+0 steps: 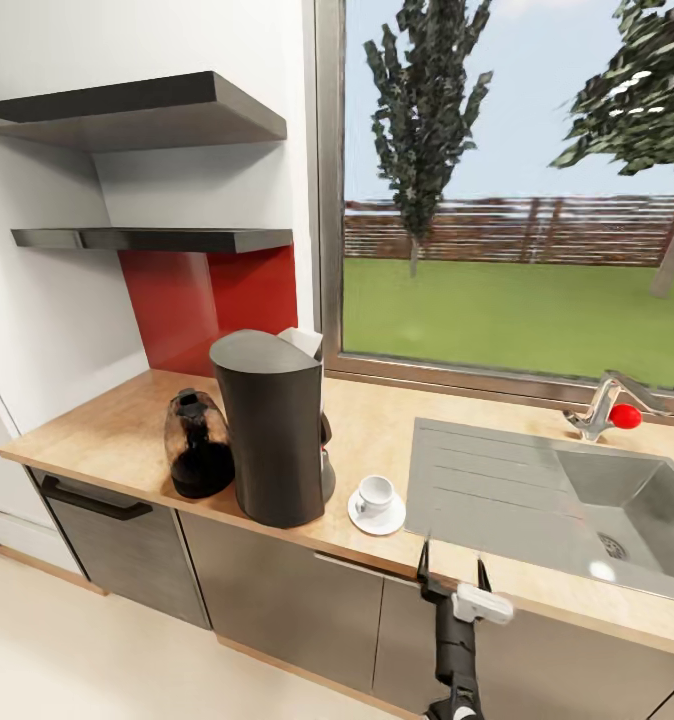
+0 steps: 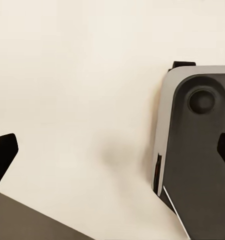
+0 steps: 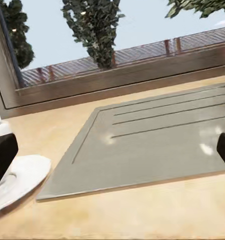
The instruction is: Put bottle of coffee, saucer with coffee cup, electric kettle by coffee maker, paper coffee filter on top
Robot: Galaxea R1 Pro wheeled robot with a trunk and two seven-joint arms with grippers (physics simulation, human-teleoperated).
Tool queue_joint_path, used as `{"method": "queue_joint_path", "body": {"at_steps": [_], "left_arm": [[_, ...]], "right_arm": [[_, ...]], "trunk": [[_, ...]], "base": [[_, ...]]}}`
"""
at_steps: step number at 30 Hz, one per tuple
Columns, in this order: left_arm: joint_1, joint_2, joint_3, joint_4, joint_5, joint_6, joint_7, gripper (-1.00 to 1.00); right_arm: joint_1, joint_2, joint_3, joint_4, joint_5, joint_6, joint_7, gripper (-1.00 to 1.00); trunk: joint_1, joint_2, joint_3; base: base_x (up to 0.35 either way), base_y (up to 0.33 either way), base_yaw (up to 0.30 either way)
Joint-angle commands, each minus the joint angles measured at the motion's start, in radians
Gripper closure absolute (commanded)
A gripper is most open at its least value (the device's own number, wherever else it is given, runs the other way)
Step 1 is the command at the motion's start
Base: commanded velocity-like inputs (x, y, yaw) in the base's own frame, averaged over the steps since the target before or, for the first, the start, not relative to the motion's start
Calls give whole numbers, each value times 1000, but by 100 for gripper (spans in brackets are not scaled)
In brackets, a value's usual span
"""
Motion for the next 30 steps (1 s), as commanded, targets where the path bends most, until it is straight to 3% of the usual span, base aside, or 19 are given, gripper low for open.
{"method": "queue_joint_path", "body": {"at_steps": [1,9,18,21,30], "left_arm": [[-1,-1,5,1,-3,-4,1,-100],[-1,-3,5,1,-6,-4,0,-100],[-1,-2,0,1,-9,-4,0,-100],[-1,-4,0,2,-10,-3,-2,-100],[-1,-7,1,2,-11,-3,-3,-100]], "right_arm": [[0,1,7,15,-10,-4,-4,-100],[25,10,6,126,-16,-4,-46,-100],[73,67,6,323,-27,-4,-99,-100],[78,69,5,426,-30,-4,-109,-100],[155,69,4,472,-31,-4,-111,-100]], "trunk": [[0,-2,-2],[0,-2,-2],[0,-2,-2],[0,-2,-2],[0,-2,-2]], "base": [[0,0,0],[0,0,0],[0,0,0],[0,0,0],[0,0,0]]}}
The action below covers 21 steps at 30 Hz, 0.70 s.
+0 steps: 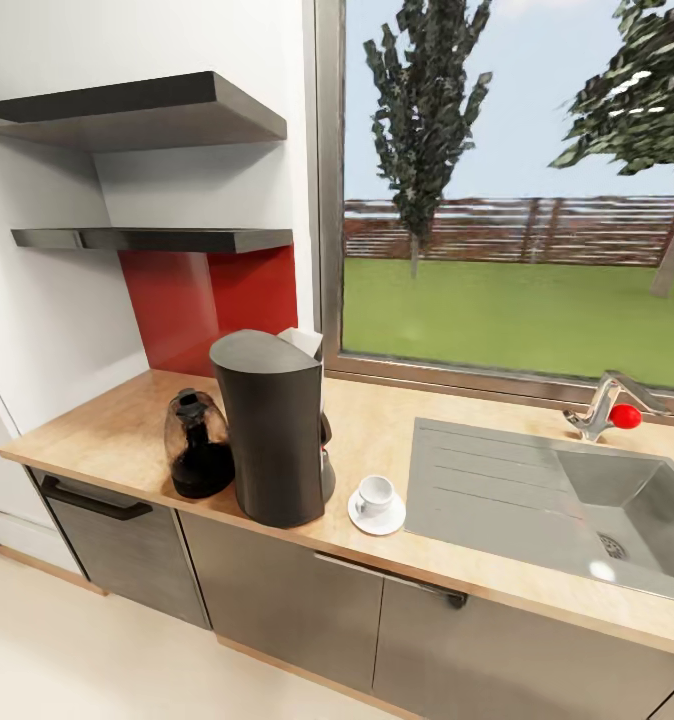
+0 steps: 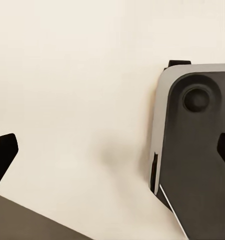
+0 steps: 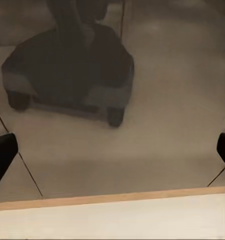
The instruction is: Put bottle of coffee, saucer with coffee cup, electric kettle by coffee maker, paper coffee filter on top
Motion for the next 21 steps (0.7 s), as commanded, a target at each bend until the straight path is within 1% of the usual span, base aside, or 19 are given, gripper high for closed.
{"method": "queue_joint_path", "body": {"at_steps": [1,2,4,6,8,9,10,12,14,16,17,18,19,21], "left_arm": [[-1,-1,5,1,-3,-4,1,-100],[-1,-2,5,1,-3,-4,0,-100],[-1,-2,5,1,-3,-4,0,-100],[-1,-5,5,2,-3,-4,0,-100],[-1,-7,5,2,-3,-4,0,-100],[-1,-8,5,2,-3,-4,1,-100],[-1,-9,6,2,-3,-4,1,-100],[-1,-10,6,2,-3,-4,2,-100],[-1,-9,7,2,-2,-4,2,-100],[-1,-9,8,2,-1,-4,3,-100],[-1,-8,10,2,2,-4,3,-100],[-1,-8,11,2,3,-4,3,-100],[-1,-8,12,2,4,-4,3,-100],[-1,-7,13,2,5,-4,4,-100]], "right_arm": [[12,0,10,1,-9,41,0,-100],[20,0,10,2,-10,103,0,-100],[26,0,9,2,-10,180,0,-100],[32,0,2,2,-10,353,2,-100],[33,0,-11,2,-11,440,4,-100],[34,0,-36,1,-11,520,5,-100],[34,0,-54,1,-11,558,6,-100],[35,0,-143,1,-11,691,12,-100],[35,0,-230,2,-10,814,48,-100],[36,-1,-261,2,-9,874,85,-100],[36,-18,-296,2,-8,982,171,-100],[36,-32,-305,2,-8,1028,209,-100],[36,-59,-317,2,-7,1103,260,-100],[36,-66,-318,2,-6,1120,272,-100]], "trunk": [[0,-2,-2],[0,-2,-2],[0,-2,-2],[0,-2,-2],[0,-2,-2],[0,-2,-2],[0,-2,-2],[0,-2,-2],[0,-2,-2],[0,-2,-2],[0,-2,-2],[0,-2,-2],[0,-2,-2],[0,-2,-2]], "base": [[0,0,0],[0,0,0],[0,0,0],[0,0,0],[0,0,0],[0,0,0],[0,0,0],[0,0,0],[0,0,0],[0,0,0],[0,0,0],[0,0,0],[0,0,0],[0,0,0]]}}
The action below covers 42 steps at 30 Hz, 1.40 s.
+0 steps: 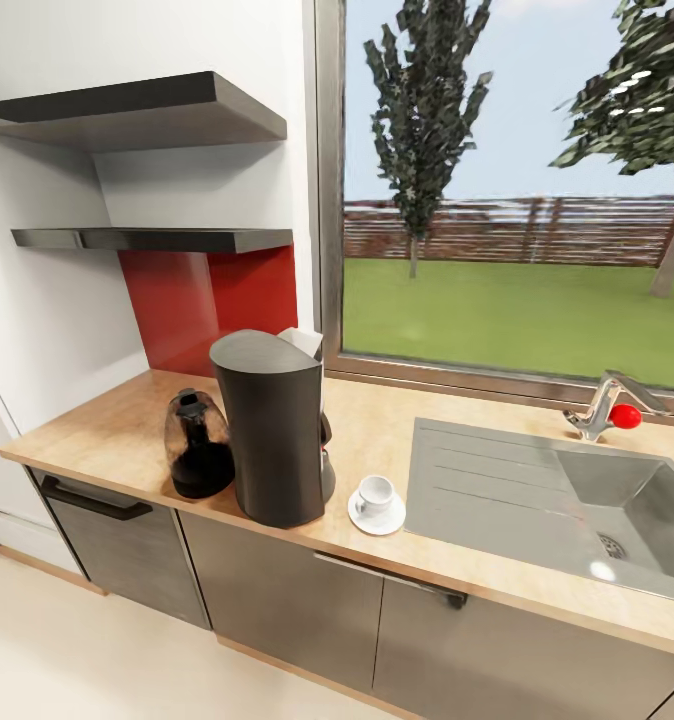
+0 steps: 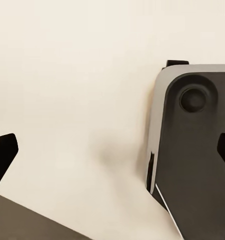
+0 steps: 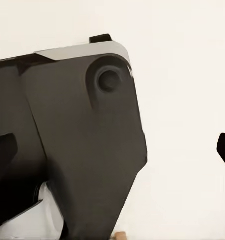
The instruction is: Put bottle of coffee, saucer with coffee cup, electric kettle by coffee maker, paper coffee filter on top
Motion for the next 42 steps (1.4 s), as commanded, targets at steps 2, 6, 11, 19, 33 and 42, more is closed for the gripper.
{"method": "queue_joint_path", "body": {"at_steps": [2,6,11,19,33,42], "left_arm": [[-1,0,7,1,-2,-4,1,-100],[-1,0,7,1,-2,-4,2,-100],[-1,-1,5,1,-1,-4,1,-100],[-1,5,-4,1,-10,-4,0,-100],[-1,-18,-1,1,-4,-4,-6,-100],[-1,-20,1,2,-3,-4,-6,-100]], "right_arm": [[0,-4,-5,-2,2,13,2,-100],[0,-9,-4,-2,5,12,5,-100],[0,-21,-5,-3,3,-21,8,-100],[0,-25,-8,-9,2,-102,11,-100],[0,-25,-7,-15,2,-166,11,-100],[0,-25,-7,-15,2,-167,11,-100]], "trunk": [[0,-2,-2],[0,-2,-2],[0,-2,-2],[0,-2,-2],[0,-2,-2],[0,-2,-2]], "base": [[0,0,0],[0,0,0],[0,0,0],[0,0,0],[0,0,0],[0,0,0]]}}
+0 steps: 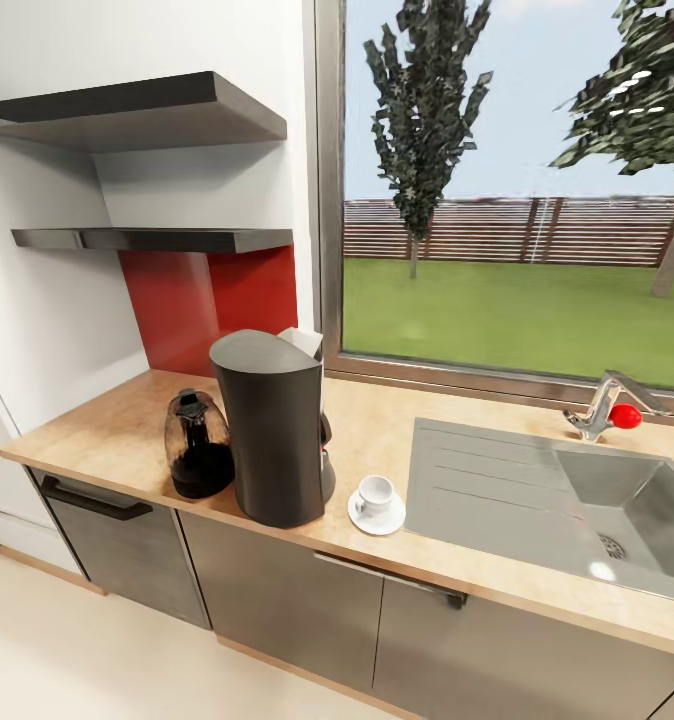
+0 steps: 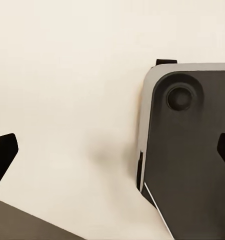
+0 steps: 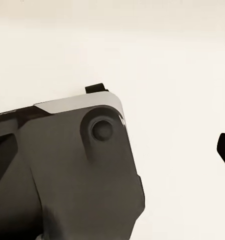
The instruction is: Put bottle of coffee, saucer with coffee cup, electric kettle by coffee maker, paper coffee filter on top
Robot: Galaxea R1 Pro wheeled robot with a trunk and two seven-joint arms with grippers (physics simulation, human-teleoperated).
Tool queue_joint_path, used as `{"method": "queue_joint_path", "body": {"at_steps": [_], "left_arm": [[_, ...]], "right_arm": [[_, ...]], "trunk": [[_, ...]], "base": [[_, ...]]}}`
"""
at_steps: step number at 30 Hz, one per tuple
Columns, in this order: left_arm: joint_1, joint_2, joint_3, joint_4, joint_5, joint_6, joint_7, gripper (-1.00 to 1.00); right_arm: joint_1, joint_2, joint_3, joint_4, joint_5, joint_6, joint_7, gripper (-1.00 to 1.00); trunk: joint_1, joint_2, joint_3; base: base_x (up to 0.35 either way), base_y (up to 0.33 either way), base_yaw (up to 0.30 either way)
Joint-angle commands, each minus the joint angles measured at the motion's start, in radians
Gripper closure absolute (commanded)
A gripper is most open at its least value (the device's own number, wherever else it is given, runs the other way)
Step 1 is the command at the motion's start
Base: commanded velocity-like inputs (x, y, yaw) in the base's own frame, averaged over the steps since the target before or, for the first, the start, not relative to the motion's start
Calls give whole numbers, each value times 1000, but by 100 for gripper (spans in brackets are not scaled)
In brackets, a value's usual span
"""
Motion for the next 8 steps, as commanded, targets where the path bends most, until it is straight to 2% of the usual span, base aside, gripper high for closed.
{"method": "queue_joint_path", "body": {"at_steps": [1,8], "left_arm": [[-1,0,5,1,-2,-4,1,-100],[-1,1,5,1,-3,-4,1,-100]], "right_arm": [[-1,0,-7,1,-7,-7,0,-100],[-1,0,-7,1,-7,-7,0,-100]], "trunk": [[0,-2,-2],[0,-2,-2]], "base": [[0,0,0],[0,0,0]]}}
